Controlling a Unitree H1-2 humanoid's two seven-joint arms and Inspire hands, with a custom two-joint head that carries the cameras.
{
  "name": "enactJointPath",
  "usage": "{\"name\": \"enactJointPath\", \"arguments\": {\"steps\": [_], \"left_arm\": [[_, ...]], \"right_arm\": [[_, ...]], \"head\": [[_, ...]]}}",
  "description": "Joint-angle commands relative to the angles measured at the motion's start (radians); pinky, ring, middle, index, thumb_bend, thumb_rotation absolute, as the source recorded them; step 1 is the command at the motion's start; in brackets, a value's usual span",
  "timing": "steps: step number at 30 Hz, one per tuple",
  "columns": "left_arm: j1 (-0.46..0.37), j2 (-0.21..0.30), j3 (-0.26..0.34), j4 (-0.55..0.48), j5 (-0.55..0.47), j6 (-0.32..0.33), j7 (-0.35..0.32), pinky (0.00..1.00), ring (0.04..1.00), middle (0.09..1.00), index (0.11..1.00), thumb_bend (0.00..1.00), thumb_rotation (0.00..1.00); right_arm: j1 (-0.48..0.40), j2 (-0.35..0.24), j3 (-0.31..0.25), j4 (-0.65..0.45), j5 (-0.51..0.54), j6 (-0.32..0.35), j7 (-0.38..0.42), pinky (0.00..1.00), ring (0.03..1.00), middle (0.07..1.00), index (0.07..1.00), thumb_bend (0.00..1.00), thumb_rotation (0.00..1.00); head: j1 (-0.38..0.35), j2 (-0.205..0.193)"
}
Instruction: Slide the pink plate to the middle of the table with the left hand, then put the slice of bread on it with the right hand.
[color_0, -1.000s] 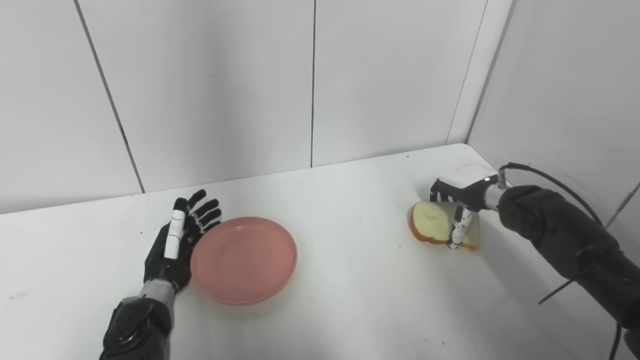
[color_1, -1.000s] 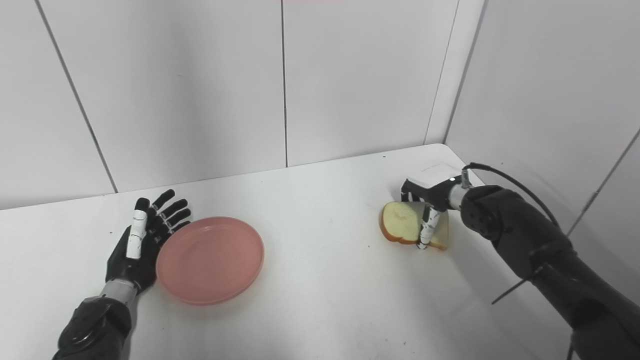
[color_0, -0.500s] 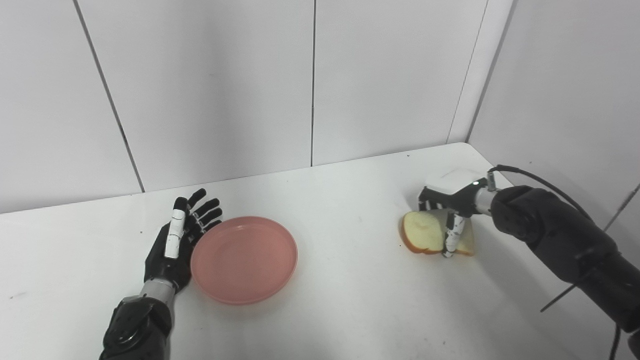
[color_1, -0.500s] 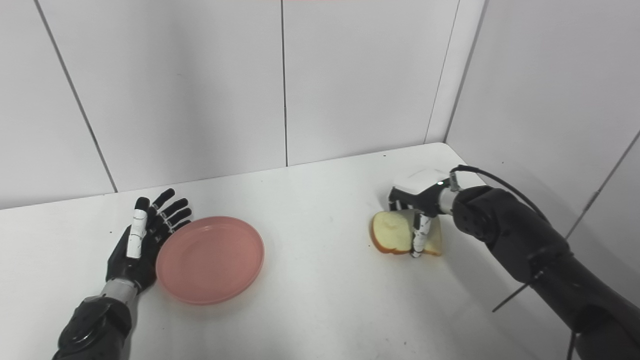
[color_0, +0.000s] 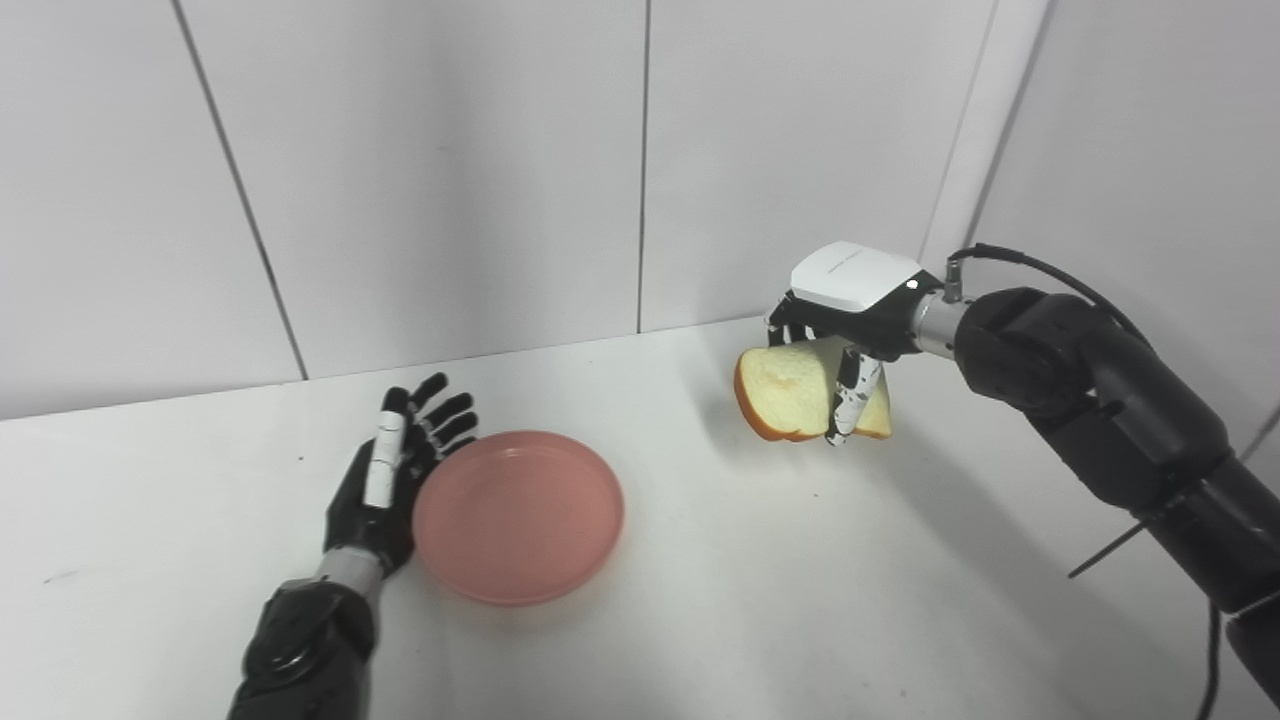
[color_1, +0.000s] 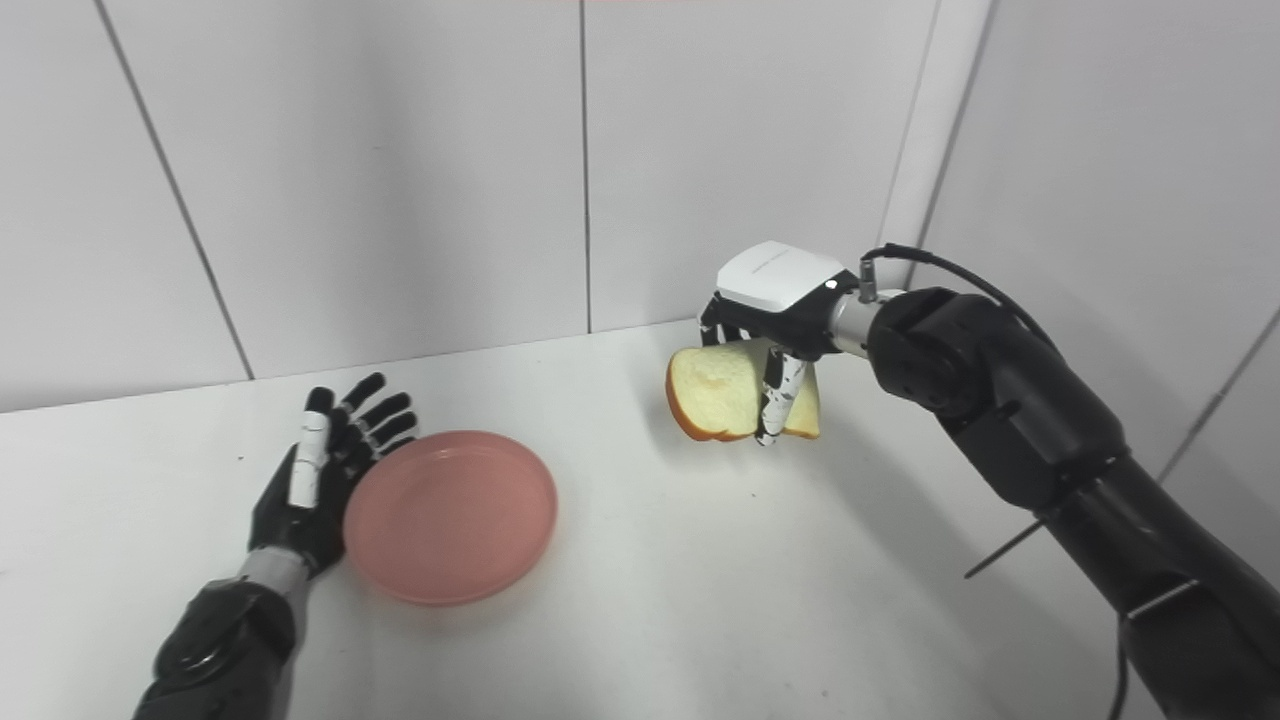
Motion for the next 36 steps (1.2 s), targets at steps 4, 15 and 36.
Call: {"name": "enactJointPath", "arguments": {"steps": [4, 15, 36], "left_arm": [[0.031, -0.027, -0.009, 0.102, 0.023, 0.042, 0.037, 0.81, 0.833, 0.810, 0.857, 0.94, 0.84], [-0.020, -0.071, -0.013, 0.216, 0.041, -0.036, 0.080, 0.80, 0.838, 0.795, 0.852, 0.93, 0.85], [-0.030, -0.082, 0.017, 0.260, 0.034, -0.074, 0.084, 0.80, 0.838, 0.803, 0.838, 0.93, 0.86]], "right_arm": [[-0.076, 0.070, 0.004, -0.035, 0.028, -0.024, 0.001, 0.36, 0.431, 0.494, 0.489, 0.52, 0.15], [-0.121, 0.281, 0.037, 0.006, 0.026, 0.008, -0.023, 0.40, 0.460, 0.519, 0.491, 0.52, 0.16], [-0.196, 0.430, 0.128, 0.236, -0.041, -0.030, -0.079, 0.35, 0.414, 0.479, 0.487, 0.52, 0.15]], "head": [[0.057, -0.005], [0.168, -0.017], [0.213, -0.023]]}}
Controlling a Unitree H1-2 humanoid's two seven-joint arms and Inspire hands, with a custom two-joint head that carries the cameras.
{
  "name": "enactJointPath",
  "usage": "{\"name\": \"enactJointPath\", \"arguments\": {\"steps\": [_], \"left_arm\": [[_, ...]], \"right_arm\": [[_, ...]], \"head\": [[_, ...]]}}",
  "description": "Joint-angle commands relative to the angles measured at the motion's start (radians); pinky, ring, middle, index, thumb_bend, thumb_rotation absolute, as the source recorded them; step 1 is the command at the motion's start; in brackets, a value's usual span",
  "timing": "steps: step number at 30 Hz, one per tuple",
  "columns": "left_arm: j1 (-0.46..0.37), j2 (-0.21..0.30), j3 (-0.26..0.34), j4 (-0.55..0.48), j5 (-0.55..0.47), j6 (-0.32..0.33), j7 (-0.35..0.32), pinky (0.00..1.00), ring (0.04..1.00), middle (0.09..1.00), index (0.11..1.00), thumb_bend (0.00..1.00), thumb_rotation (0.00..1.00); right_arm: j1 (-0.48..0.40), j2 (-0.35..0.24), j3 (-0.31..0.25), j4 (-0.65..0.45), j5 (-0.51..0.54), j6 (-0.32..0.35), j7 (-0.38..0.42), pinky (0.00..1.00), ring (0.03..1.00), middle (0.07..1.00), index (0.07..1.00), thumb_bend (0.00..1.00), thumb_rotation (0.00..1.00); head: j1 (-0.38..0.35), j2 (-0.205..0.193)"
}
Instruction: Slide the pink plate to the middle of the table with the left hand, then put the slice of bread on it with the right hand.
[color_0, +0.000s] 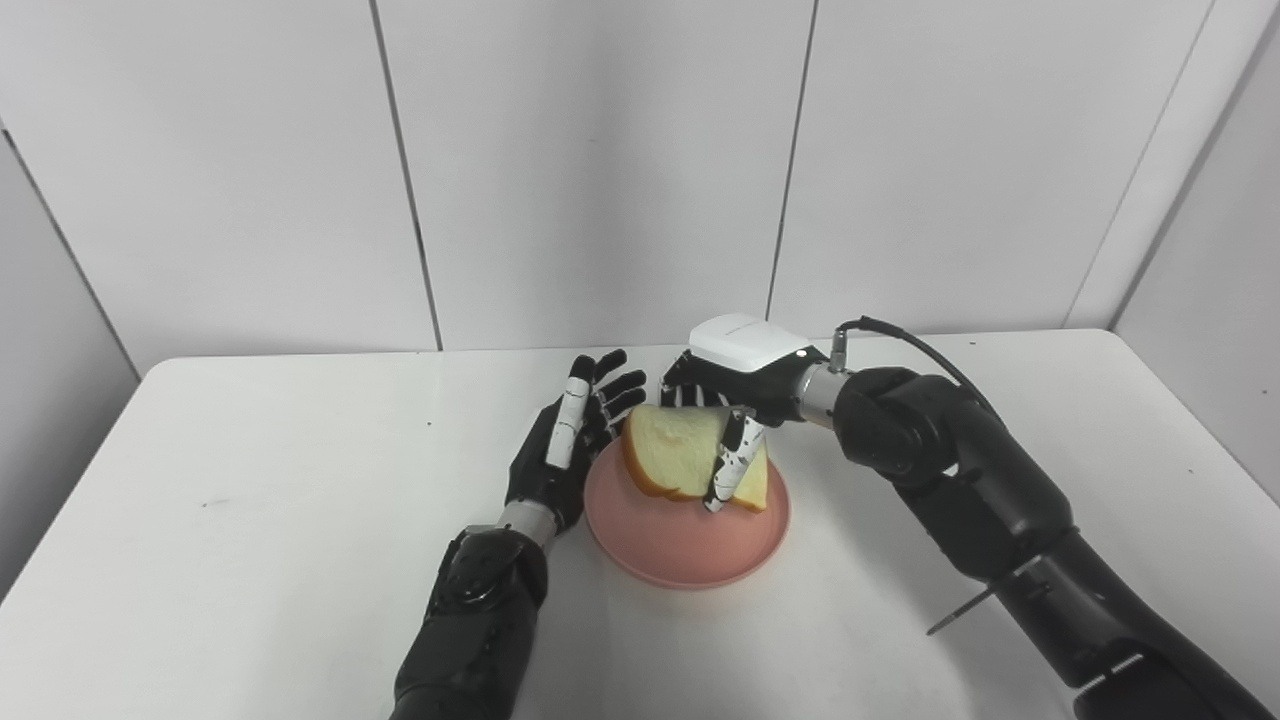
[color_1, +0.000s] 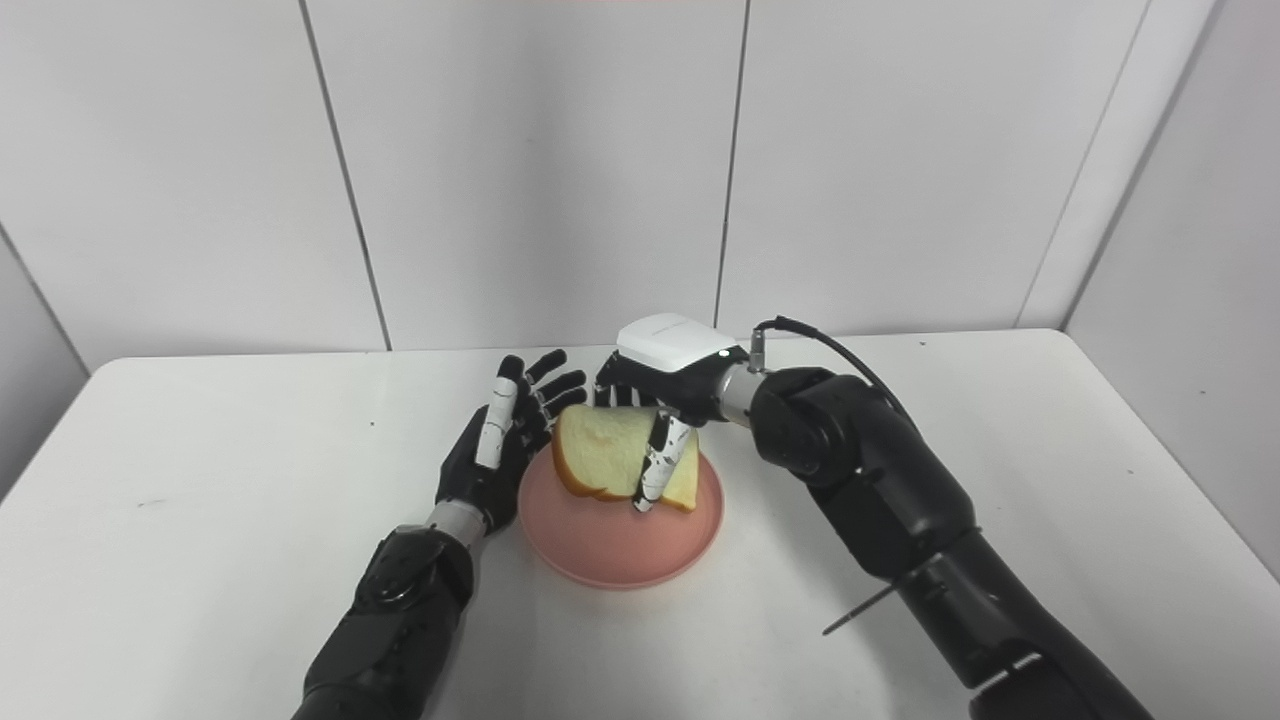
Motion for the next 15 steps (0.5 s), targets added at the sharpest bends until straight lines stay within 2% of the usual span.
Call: {"name": "enactJointPath", "arguments": {"steps": [1, 15], "left_arm": [[0.063, -0.002, -0.001, 0.072, 0.011, 0.055, 0.021, 0.80, 0.839, 0.803, 0.836, 0.93, 0.85], [0.062, -0.003, 0.001, 0.084, 0.011, 0.044, 0.012, 0.77, 0.824, 0.802, 0.825, 0.93, 0.85]], "right_arm": [[-0.070, -0.001, -0.002, -0.002, 0.004, -0.028, -0.028, 0.35, 0.415, 0.478, 0.487, 0.52, 0.15], [-0.068, 0.021, 0.033, -0.005, 0.006, -0.019, -0.014, 0.37, 0.439, 0.505, 0.489, 0.52, 0.15]], "head": [[0.001, 0.001], [-0.009, 0.013]]}}
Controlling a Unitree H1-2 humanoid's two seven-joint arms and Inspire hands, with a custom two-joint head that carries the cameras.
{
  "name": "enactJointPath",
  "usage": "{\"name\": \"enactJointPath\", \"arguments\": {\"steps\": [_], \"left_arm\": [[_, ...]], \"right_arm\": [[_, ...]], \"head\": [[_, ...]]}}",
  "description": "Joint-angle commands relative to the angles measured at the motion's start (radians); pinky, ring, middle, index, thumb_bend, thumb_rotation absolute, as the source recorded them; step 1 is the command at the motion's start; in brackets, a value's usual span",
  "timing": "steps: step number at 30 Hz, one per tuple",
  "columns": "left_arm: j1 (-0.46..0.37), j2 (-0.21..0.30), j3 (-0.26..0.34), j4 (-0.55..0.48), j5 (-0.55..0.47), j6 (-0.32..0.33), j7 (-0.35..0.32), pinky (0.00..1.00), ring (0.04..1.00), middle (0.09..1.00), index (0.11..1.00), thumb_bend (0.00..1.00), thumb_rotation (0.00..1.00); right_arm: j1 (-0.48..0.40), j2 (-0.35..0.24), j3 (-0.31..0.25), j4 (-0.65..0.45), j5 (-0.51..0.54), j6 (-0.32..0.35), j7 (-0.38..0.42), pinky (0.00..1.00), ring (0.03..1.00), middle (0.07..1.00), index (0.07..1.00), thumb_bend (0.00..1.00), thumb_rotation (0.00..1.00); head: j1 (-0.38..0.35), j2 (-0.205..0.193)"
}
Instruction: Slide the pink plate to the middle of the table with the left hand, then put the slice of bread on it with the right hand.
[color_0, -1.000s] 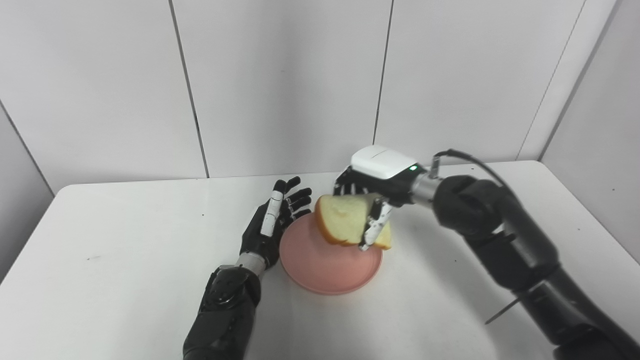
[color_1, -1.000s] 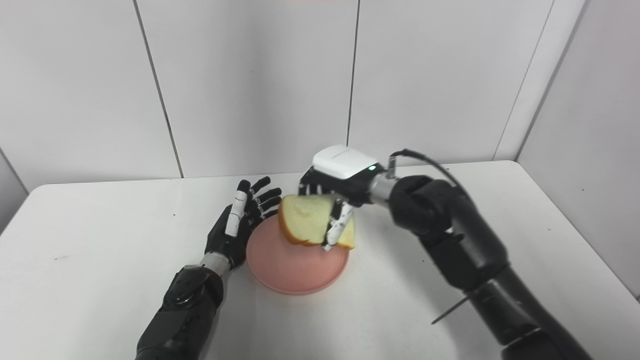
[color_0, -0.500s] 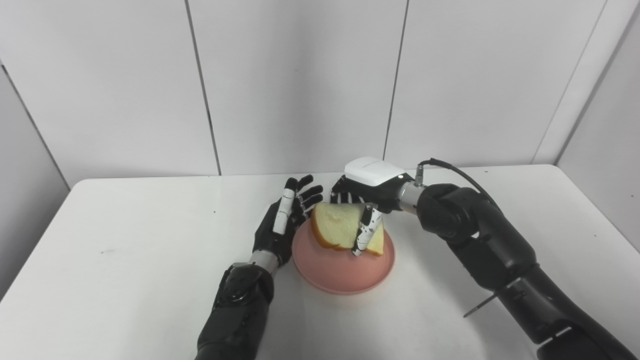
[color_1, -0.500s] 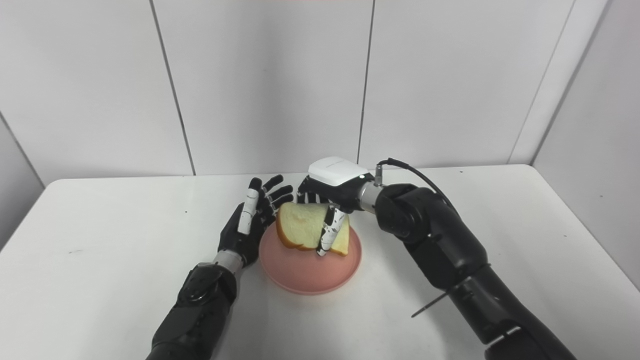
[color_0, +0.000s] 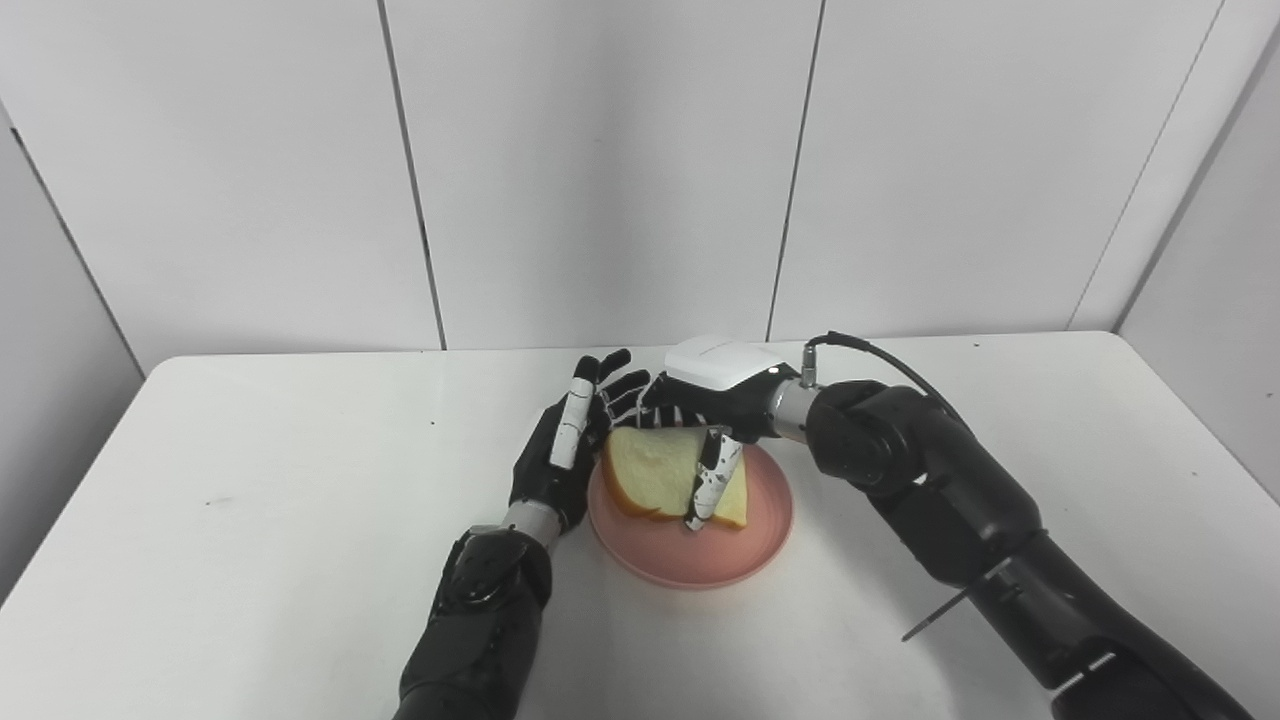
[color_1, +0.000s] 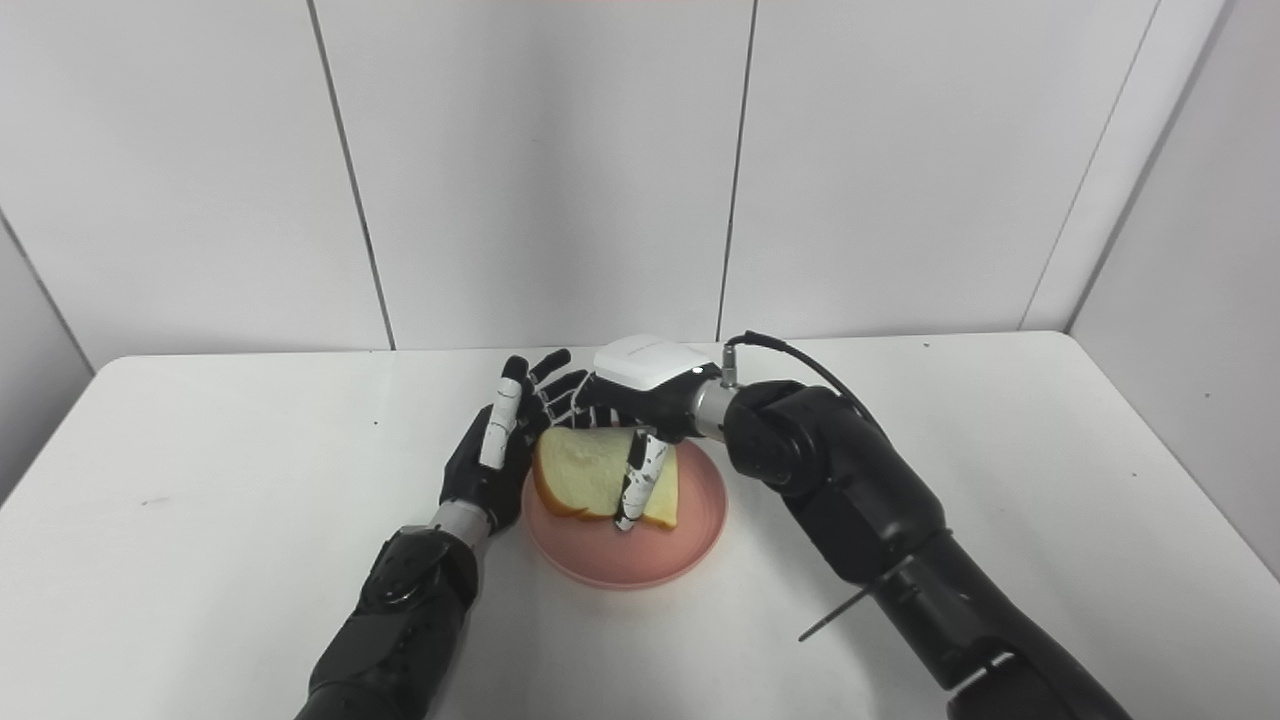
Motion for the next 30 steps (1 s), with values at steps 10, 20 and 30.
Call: {"name": "enactJointPath", "arguments": {"steps": [10, 20, 30], "left_arm": [[0.077, 0.007, 0.000, 0.036, 0.001, 0.085, -0.004, 0.78, 0.820, 0.804, 0.824, 0.92, 0.85], [0.086, 0.006, -0.002, 0.017, 0.002, 0.095, -0.013, 0.78, 0.810, 0.794, 0.824, 0.92, 0.85], [0.090, 0.002, -0.001, 0.007, -0.001, 0.105, -0.013, 0.77, 0.809, 0.785, 0.801, 0.91, 0.85]], "right_arm": [[-0.075, -0.010, 0.037, -0.040, -0.008, 0.011, 0.075, 0.41, 0.488, 0.560, 0.495, 0.52, 0.16], [-0.067, -0.019, 0.024, -0.075, -0.029, 0.102, 0.160, 0.63, 0.719, 0.754, 0.668, 0.89, 0.28], [-0.059, -0.031, -0.007, -0.082, 0.005, 0.101, 0.167, 0.76, 0.851, 0.853, 0.789, 1.00, 0.31]], "head": [[-0.019, 0.008], [-0.030, 0.016], [-0.034, 0.020]]}}
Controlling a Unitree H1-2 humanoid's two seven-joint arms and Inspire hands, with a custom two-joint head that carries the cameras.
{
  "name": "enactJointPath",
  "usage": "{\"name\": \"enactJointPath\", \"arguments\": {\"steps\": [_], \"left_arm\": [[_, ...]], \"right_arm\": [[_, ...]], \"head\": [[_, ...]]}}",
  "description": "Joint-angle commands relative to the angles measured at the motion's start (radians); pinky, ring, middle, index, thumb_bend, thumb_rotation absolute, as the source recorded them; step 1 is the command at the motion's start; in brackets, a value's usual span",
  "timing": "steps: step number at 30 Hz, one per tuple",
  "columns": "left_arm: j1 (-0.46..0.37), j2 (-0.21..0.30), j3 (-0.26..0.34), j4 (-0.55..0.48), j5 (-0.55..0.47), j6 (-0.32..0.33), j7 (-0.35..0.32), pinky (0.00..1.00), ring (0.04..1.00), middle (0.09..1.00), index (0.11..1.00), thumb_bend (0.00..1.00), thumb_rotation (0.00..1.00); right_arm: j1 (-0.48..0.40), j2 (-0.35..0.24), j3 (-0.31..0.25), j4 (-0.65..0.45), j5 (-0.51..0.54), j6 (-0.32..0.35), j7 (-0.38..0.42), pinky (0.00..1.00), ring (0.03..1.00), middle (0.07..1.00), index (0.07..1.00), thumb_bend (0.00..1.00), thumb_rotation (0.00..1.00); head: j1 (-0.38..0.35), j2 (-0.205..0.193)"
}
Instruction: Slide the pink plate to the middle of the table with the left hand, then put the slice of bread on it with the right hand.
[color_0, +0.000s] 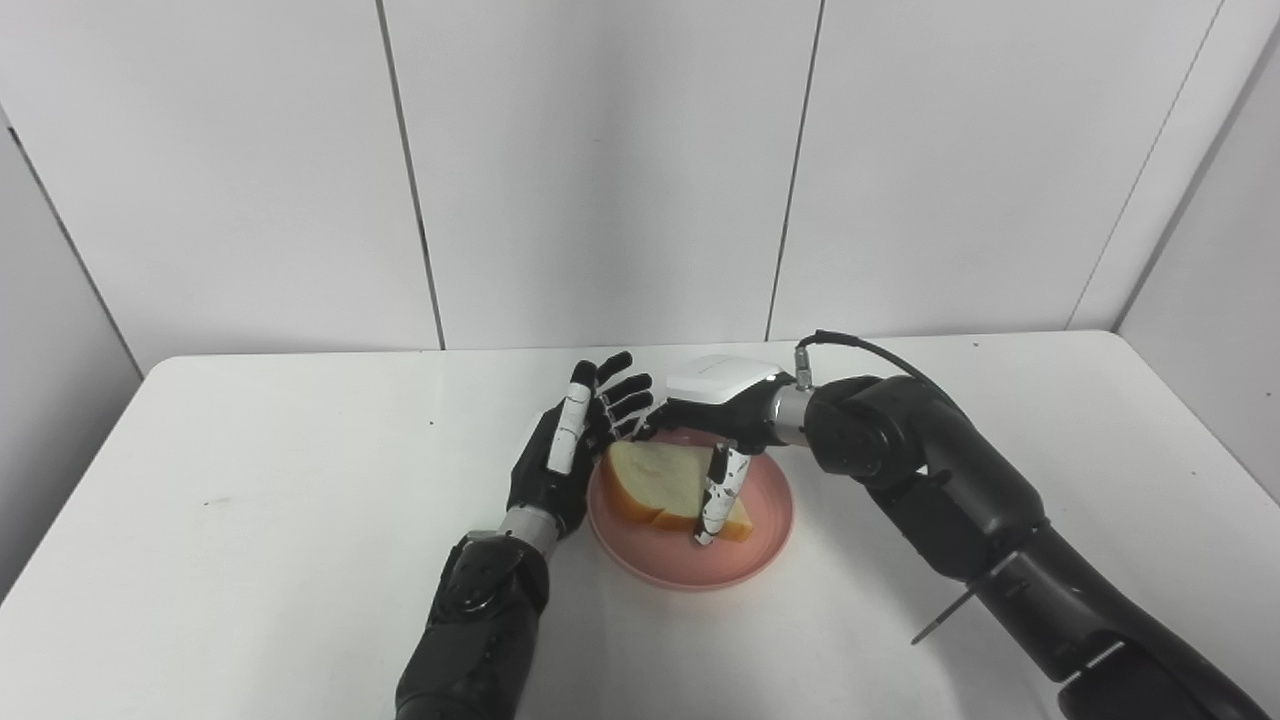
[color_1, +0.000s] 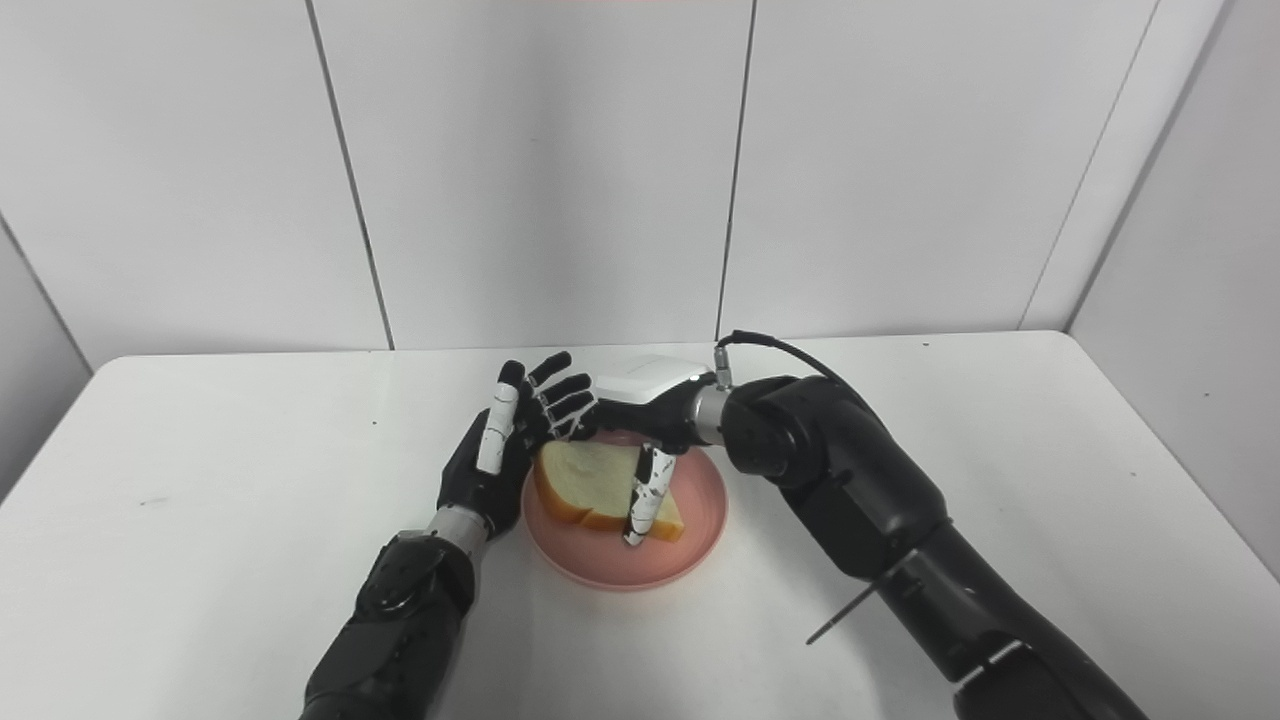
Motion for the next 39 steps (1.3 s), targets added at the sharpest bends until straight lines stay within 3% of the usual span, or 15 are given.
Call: {"name": "enactJointPath", "arguments": {"steps": [1, 15, 25, 30, 32, 33, 34, 36, 39], "left_arm": [[0.067, 0.001, -0.001, 0.047, 0.001, 0.102, 0.008, 0.77, 0.809, 0.788, 0.802, 0.91, 0.85], [0.068, 0.007, 0.008, 0.050, -0.005, 0.104, 0.002, 0.78, 0.807, 0.783, 0.816, 0.93, 0.84], [0.069, 0.011, 0.006, 0.043, -0.001, 0.108, -0.006, 0.77, 0.810, 0.796, 0.825, 0.92, 0.85], [0.069, 0.014, 0.008, 0.035, 0.000, 0.116, 0.000, 0.77, 0.810, 0.797, 0.819, 0.93, 0.84], [0.072, 0.016, 0.007, 0.029, 0.005, 0.114, 0.005, 0.77, 0.811, 0.805, 0.818, 0.92, 0.85], [0.073, 0.017, 0.006, 0.027, 0.006, 0.113, 0.007, 0.77, 0.811, 0.805, 0.818, 0.92, 0.85], [0.075, 0.015, 0.007, 0.020, 0.007, 0.110, 0.012, 0.77, 0.812, 0.806, 0.820, 0.92, 0.85], [0.081, 0.011, 0.008, 0.007, 0.011, 0.100, 0.026, 0.77, 0.825, 0.812, 0.837, 0.94, 0.85], [0.095, 0.002, 0.008, -0.028, 0.023, 0.073, 0.062, 0.78, 0.847, 0.823, 0.843, 0.95, 0.87]], "right_arm": [[-0.045, -0.014, -0.024, -0.030, 0.012, 0.025, -0.011, 0.77, 0.857, 0.856, 0.795, 1.00, 0.32], [-0.046, -0.019, -0.035, -0.054, 0.022, 0.040, 0.007, 0.86, 0.874, 0.858, 0.802, 1.00, 0.29], [-0.040, -0.035, -0.046, -0.077, 0.050, 0.030, 0.008, 0.83, 0.870, 0.853, 0.803, 1.00, 0.31], [0.008, -0.027, -0.163, -0.084, 0.196, 0.055, -0.036, 0.74, 0.837, 0.841, 0.795, 1.00, 0.28], [0.047, -0.017, -0.228, -0.080, 0.256, 0.037, -0.093, 0.68, 0.795, 0.822, 0.783, 0.97, 0.43], [0.059, -0.012, -0.247, -0.077, 0.274, 0.027, -0.114, 0.67, 0.791, 0.820, 0.782, 0.97, 0.44], [0.084, 0.004, -0.283, -0.063, 0.309, 0.021, -0.153, 0.66, 0.782, 0.816, 0.780, 0.96, 0.46], [0.124, 0.042, -0.348, -0.032, 0.382, -0.002, -0.227, 0.73, 0.803, 0.823, 0.812, 0.98, 0.58], [0.192, 0.132, -0.456, 0.025, 0.496, -0.089, -0.385, 0.73, 0.804, 0.828, 0.884, 0.93, 0.57]], "head": [[0.000, 0.001], [-0.004, 0.003], [-0.006, 0.004], [-0.005, 0.003], [-0.005, 0.002], [-0.005, 0.002], [-0.008, 0.001], [-0.009, -0.001], [-0.010, 0.001]]}}
